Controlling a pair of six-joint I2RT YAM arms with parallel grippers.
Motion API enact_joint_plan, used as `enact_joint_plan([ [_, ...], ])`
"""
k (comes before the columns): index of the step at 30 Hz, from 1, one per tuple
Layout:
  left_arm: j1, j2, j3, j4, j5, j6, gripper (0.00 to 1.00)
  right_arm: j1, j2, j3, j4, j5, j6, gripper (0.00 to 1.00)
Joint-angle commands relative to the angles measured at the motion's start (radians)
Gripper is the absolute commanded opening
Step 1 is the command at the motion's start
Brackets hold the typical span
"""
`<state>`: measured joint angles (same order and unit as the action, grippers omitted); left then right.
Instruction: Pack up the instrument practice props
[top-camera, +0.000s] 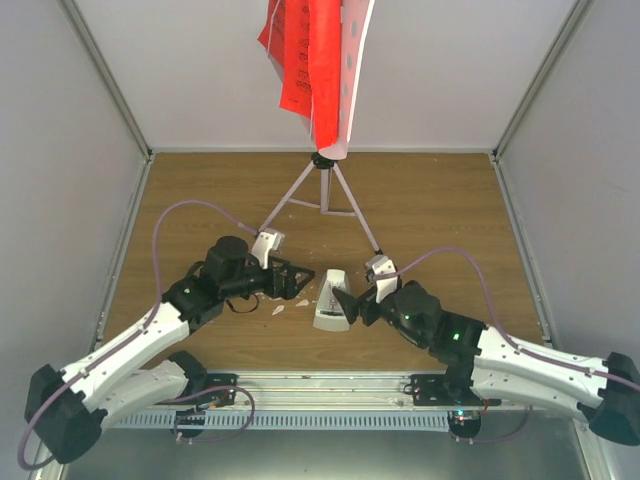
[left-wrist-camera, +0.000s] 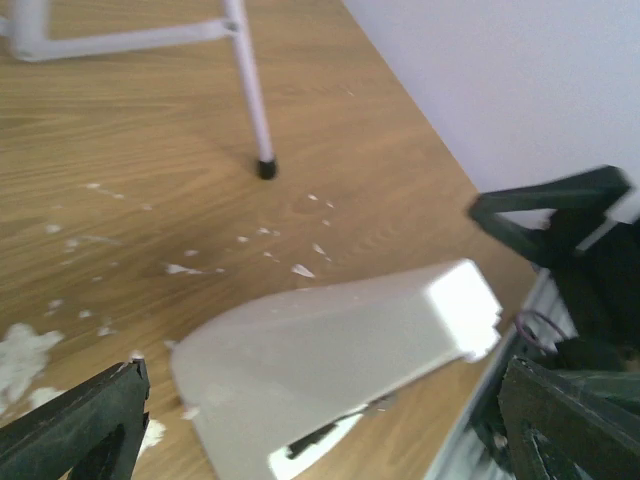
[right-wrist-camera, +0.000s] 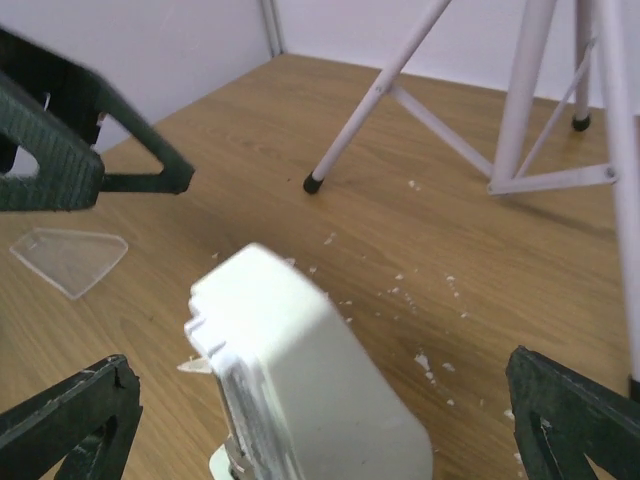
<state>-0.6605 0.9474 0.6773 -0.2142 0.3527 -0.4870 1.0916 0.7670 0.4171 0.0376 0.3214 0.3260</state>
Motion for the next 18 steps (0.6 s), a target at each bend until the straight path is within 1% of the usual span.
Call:
enact_joint_plan([
  [1,0.093,-0.071,-0.082,-0.039,-0.106,-0.029,0.96,-0.021,-0.023,0.095,-0.208,0.088,0.051,1.0],
  [5,0.277,-0.118,-0.165,-0.062,-0.045,-0.125,0.96,-0.1,-0.021,0.143,-0.27,0.111,0.066,1.0],
  [7,0.341,-0.148,-0.191,-0.102,-0.066,-0.176,0.96,-0.154,-0.025,0.16,-0.277,0.083,0.068,1.0],
  [8,0.365,-0.171,-0.192,-0.132,-0.101,-0.195,0.95,-0.184,-0.028,0.165,-0.273,0.06,0.068,1.0],
  [11,0.398,-0.223,-0.187,-0.243,-0.234,-0.243,0.95,-0.26,-0.045,0.167,-0.257,-0.01,0.068,1.0],
  [13,0.41,-0.26,-0.193,-0.304,-0.296,-0.298,0.95,-0.305,-0.054,0.164,-0.258,-0.038,0.073,1.0],
  [16,0.426,-0.305,-0.212,-0.389,-0.358,-0.405,0.91,-0.358,-0.058,0.164,-0.29,-0.041,0.091,1.0],
  [18,0.428,-0.317,-0.22,-0.462,-0.422,-0.472,0.89,-0.403,-0.051,0.174,-0.345,-0.02,0.137,1.0],
])
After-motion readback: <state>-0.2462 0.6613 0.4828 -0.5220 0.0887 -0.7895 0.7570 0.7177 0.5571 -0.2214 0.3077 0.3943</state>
